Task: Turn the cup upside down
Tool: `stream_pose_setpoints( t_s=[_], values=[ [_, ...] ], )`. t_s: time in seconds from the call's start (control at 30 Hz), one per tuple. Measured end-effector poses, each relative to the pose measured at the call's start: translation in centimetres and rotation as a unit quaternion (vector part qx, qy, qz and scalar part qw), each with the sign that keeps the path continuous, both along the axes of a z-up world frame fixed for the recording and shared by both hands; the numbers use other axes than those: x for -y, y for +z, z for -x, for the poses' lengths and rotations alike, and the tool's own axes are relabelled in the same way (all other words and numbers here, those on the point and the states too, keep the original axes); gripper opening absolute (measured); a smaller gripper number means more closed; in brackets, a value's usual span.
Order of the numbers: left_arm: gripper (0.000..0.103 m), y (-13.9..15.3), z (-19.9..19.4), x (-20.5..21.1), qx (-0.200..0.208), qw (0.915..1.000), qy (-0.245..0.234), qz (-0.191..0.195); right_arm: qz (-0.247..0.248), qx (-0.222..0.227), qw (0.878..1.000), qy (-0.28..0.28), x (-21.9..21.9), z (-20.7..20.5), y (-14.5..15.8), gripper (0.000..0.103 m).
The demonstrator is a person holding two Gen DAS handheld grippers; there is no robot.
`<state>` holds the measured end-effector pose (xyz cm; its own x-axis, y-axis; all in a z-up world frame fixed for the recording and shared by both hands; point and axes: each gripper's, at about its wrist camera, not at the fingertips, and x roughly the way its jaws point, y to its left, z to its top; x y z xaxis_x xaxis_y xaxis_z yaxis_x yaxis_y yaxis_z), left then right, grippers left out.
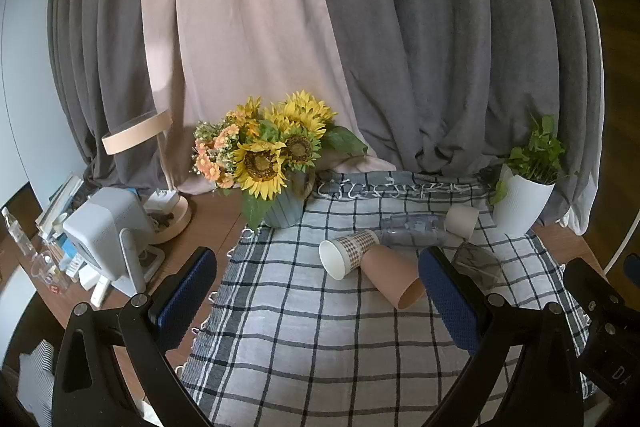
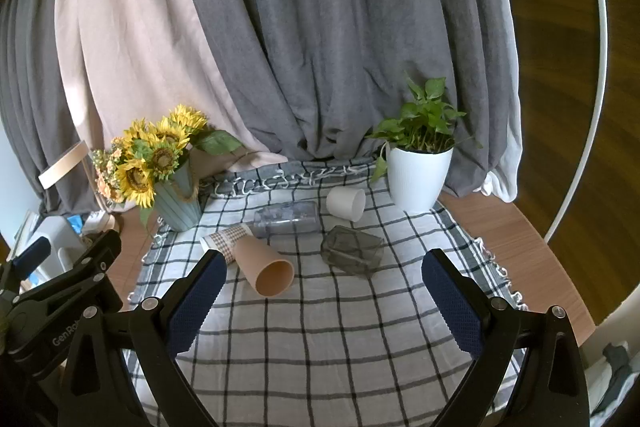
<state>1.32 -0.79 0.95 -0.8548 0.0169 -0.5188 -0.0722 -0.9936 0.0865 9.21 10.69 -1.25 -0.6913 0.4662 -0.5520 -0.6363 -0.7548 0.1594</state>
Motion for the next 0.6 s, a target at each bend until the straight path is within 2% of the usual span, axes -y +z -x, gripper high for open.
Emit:
stream_pose_setpoints(
  t_s=[0.6],
  values=[
    [0.103,0.01,-0.05,-0.05,-0.001,0.9998,-0.021,0.003,-0.004,0.001,1.0,-0.009,-0.12,-0.38,0.01,0.099]
  ],
)
